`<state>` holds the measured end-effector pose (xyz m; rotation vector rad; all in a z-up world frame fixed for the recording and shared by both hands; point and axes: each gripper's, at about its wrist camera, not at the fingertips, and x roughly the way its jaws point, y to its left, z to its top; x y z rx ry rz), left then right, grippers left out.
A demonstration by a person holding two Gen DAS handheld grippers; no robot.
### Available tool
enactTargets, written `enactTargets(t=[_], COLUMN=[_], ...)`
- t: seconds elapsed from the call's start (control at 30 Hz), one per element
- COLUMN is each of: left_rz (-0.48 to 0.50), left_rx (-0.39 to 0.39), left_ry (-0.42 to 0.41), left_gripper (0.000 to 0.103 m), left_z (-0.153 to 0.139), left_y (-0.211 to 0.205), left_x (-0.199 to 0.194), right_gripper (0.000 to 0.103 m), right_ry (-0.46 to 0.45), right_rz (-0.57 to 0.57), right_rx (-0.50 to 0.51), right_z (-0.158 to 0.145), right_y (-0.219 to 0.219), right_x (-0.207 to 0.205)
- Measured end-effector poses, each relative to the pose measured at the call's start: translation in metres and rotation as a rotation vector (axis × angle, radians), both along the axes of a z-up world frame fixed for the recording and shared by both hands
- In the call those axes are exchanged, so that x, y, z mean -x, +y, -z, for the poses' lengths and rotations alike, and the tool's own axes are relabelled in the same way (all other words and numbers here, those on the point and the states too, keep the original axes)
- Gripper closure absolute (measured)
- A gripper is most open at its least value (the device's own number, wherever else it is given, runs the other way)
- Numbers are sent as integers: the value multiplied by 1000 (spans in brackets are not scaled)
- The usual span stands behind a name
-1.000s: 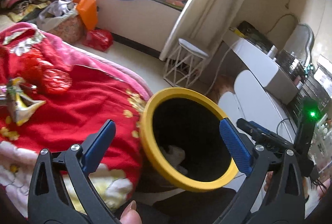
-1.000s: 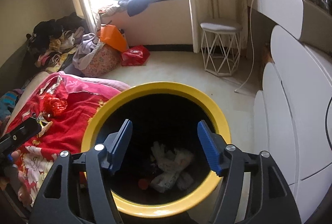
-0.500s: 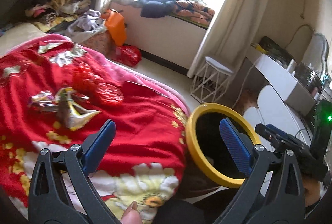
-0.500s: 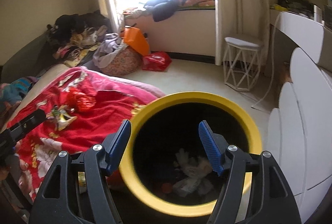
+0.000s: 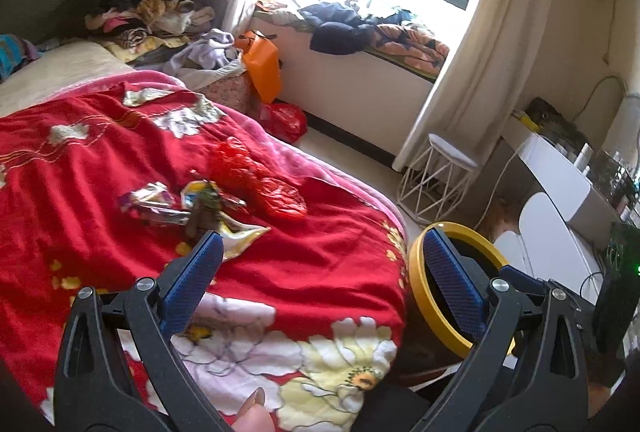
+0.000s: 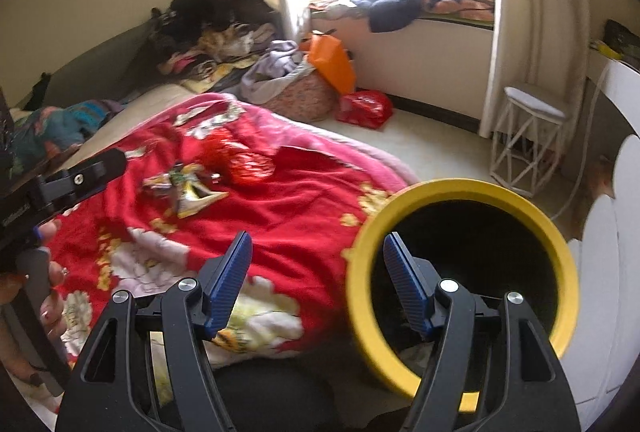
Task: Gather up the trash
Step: 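Move both tools back over the bed toward the remaining wrappers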
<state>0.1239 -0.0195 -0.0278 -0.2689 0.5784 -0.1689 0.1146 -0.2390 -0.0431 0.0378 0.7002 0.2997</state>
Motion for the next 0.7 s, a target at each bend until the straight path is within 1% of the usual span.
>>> enactTargets(t=[0.3,0.7], left_rz=[-68,-175], left_rx=[1,40], left_ry=[-6,5], left_gripper=[11,11], left_z=[1,10], left_y=[39,90], left_x=[4,6], right_gripper=[37,37], right_ry=[2,-7], right_rz=[-61,-121], right_rx=[18,59], right_z=[-4,-1], right_y=[41,91], right_x=[-9,-30])
